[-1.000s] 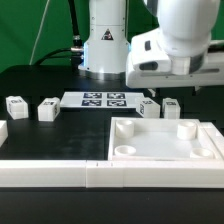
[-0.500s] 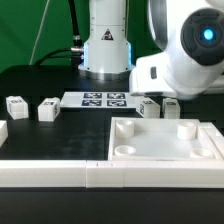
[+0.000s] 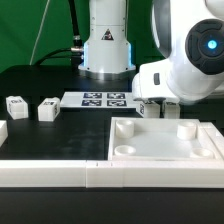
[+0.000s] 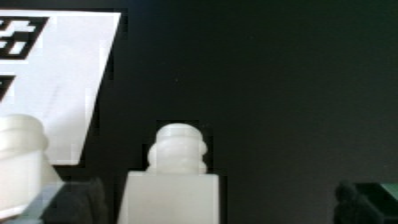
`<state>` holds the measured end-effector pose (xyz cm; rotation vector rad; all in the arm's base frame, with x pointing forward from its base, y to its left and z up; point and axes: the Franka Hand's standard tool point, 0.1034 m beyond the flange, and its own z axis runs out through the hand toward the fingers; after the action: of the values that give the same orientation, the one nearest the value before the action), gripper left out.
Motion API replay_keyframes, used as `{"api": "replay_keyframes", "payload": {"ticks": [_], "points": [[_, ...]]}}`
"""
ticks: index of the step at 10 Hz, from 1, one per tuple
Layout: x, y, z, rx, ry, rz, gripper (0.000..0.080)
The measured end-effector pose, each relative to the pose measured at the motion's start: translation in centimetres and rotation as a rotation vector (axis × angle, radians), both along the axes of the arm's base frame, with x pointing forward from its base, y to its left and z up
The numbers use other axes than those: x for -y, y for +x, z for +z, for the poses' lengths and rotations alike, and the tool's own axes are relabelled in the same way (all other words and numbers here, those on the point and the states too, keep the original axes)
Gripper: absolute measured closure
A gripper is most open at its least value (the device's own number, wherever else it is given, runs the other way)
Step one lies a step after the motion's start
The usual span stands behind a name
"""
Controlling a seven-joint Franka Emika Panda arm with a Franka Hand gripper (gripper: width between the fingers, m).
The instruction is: Assemble one leg
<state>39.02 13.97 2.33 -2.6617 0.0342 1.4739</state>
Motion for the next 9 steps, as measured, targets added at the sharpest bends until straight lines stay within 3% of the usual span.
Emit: {"api": "replay_keyframes", "payload": {"ticks": [4, 9], "points": [[-0.6, -0.5, -0.7, -0.007, -0.005, 0.01, 0.015], [0.4, -0.6, -1.1, -0.009, -0.002, -0.003, 0.015]]}}
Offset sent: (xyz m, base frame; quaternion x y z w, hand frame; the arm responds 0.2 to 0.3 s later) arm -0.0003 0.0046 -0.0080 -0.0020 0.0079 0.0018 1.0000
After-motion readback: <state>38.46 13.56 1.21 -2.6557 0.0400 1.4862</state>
